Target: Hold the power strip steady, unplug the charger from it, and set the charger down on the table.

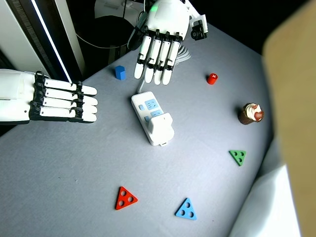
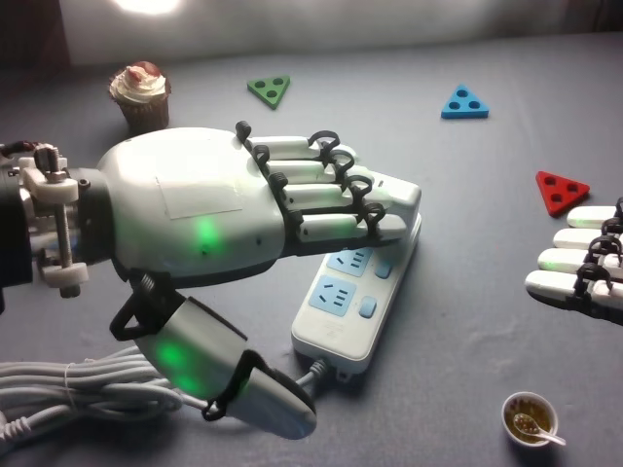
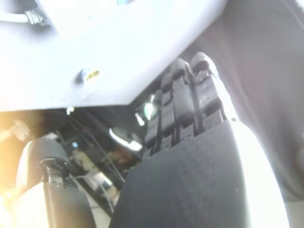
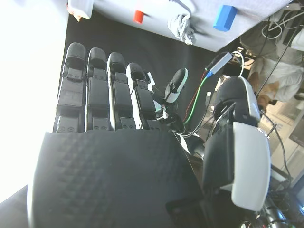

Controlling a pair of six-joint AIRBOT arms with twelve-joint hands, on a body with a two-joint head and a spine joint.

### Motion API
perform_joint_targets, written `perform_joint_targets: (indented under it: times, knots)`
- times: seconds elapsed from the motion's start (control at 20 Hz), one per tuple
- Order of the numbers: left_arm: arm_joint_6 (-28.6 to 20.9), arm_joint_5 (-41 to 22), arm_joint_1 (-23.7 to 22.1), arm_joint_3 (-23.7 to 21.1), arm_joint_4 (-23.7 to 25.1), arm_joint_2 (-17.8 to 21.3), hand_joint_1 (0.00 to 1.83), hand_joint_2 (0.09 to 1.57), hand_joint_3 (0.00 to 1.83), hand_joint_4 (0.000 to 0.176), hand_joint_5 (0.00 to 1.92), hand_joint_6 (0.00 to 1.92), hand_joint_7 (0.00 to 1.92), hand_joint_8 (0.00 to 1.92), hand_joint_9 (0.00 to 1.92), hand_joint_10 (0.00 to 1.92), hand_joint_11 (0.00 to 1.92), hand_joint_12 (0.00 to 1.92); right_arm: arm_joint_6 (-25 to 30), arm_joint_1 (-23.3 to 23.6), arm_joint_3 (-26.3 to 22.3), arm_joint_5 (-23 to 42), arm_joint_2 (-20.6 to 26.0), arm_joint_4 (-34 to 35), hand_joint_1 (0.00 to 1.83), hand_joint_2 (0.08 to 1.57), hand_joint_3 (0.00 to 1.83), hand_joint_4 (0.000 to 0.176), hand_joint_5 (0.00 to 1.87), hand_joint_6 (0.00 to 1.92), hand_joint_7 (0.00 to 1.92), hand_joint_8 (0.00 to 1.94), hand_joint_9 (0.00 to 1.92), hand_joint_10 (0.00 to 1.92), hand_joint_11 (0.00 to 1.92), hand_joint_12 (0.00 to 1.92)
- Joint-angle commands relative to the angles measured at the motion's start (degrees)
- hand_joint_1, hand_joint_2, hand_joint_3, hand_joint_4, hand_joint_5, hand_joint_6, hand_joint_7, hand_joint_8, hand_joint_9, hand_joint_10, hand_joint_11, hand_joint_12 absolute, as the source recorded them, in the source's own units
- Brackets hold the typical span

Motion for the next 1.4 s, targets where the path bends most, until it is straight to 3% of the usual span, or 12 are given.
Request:
perform_joint_targets:
  times: [0.0,0.15,0.4,0.55,0.8,0.9,1.2,1.35]
  knots:
    - [-0.32,-3.62,-0.31,-0.23,-1.93,0.14,0.0,0.86,0.02,0.0,0.04,0.0,0.06,0.0,0.05,0.0,0.02,0.1,0.15,0.16,-0.04,6.66,0.23,1.14,0.0,0.92,0.01,0.0,0.04,0.0,0.08,0.01,0.09,0.01,0.03,0.1]
    - [-1.68,-1.37,-0.33,-0.64,-1.16,0.02,0.0,0.86,0.01,0.0,0.03,0.0,0.03,0.0,0.02,0.0,0.01,0.07,0.15,1.19,-0.12,6.64,0.13,5.15,0.0,0.92,0.01,0.0,0.05,0.01,0.09,0.01,0.09,0.01,0.03,0.09]
    - [-12.82,2.66,-0.18,-0.36,8.08,-1.84,0.0,0.86,0.01,0.0,0.05,0.01,0.06,0.01,0.05,0.01,0.03,0.08,-2.36,6.88,-0.45,0.0,-1.07,11.65,0.0,0.93,0.01,0.0,0.06,0.01,0.09,0.01,0.08,0.0,0.03,0.09]
    - [-13.93,4.09,0.96,0.46,8.42,-4.13,0.0,0.86,0.01,0.0,0.04,0.01,0.05,0.01,0.04,0.01,0.02,0.07,-5.6,10.57,-0.73,-4.25,-2.21,14.42,0.0,0.93,0.01,0.0,0.08,0.01,0.1,0.01,0.1,0.01,0.06,0.09]
    - [-14.07,6.49,2.68,2.14,7.69,-7.47,0.0,0.87,0.01,0.0,0.04,0.0,0.05,0.0,0.04,0.0,0.03,0.06,-17.8,16.7,-0.28,-13.49,-6.55,26.25,0.0,0.94,0.01,0.0,0.08,0.01,0.11,0.01,0.1,0.0,0.06,0.08]
    - [-14.07,6.91,3.24,2.85,7.88,-8.55,0.0,0.87,0.0,0.0,0.02,0.0,0.03,0.0,0.02,0.0,0.01,0.05,-19.58,18.2,0.09,-13.7,-8.42,27.91,0.0,0.94,0.01,0.0,0.08,0.01,0.11,0.0,0.1,0.0,0.07,0.08]
    - [-14.06,8.29,4.86,4.11,8.85,-10.91,0.0,0.88,0.0,0.0,0.05,0.01,0.06,0.01,0.04,0.01,0.04,0.06,-32.42,25.75,1.46,-18.14,-12.17,42.63,0.0,0.98,0.01,0.0,0.09,0.0,0.13,0.0,0.13,0.01,0.1,0.07]
    - [-14.06,8.29,5.35,5.1,8.87,-11.87,0.0,0.88,0.0,0.0,0.04,0.0,0.06,0.01,0.05,0.01,0.03,0.06,-35.85,28.49,2.6,-18.91,-15.07,47.36,0.0,1.0,0.02,0.0,0.07,0.0,0.12,0.0,0.12,0.0,0.1,0.07]
